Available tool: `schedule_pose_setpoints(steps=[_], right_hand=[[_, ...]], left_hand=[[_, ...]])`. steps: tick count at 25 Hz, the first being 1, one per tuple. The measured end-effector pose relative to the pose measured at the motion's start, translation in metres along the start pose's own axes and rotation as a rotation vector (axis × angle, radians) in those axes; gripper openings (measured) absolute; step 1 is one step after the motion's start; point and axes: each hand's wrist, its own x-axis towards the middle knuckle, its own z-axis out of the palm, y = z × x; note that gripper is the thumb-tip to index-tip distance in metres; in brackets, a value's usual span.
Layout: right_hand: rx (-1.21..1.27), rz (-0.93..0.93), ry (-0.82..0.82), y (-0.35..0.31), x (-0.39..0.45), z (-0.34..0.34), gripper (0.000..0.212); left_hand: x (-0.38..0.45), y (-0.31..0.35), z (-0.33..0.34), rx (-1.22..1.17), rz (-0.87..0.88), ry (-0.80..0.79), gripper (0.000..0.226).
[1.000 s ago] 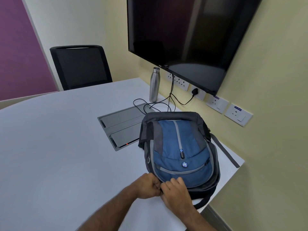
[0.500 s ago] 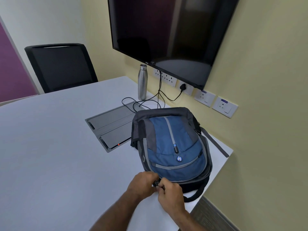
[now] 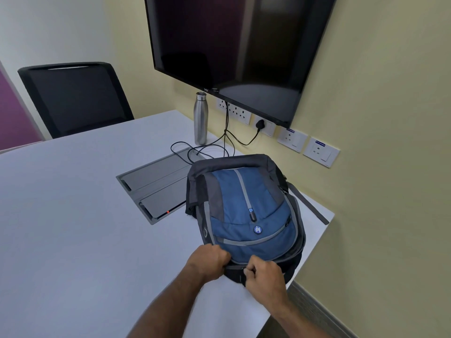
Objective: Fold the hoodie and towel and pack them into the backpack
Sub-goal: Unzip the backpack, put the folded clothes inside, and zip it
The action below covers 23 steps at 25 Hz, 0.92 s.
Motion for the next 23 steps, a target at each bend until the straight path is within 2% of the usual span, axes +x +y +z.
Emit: schedule_pose_setpoints(steps=[6,10,14,15,17,19,23], right_hand=[[-0.219,0.064,0.074,0.062,0.012,-0.054,0.023],[-0.365,0.11,0.118,0.095,0.028,-0.09,0.028],[-0.483,0.14,0.095,0.112,0.041,-0.1,0.01],[-0.491,0.136,0.09,0.115,0.044,-0.1,0.012],[-0.473,0.071,0.093,0.125,0.046,-0.098,0.012],[-0.467,-0.039,0.139,0.132,0.048,-0.099,0.016],[-0.359,-0.178,0.178,0.139,0.051,-0.101,0.021]], left_hand=[[-0.001,-0.003,-0.009,0.014,-0.043,-0.08,0.016],[0.0,-0.002,-0.019,0.035,-0.059,-0.131,0.014],[0.006,0.007,-0.031,0.097,-0.06,-0.223,0.017],[0.008,0.01,-0.037,0.123,-0.052,-0.246,0.02],[0.014,0.019,-0.052,0.166,-0.031,-0.265,0.041],[0.024,0.035,-0.068,0.154,-0.009,-0.212,0.057],[0.062,0.094,-0.092,-0.147,-0.062,-0.036,0.056]])
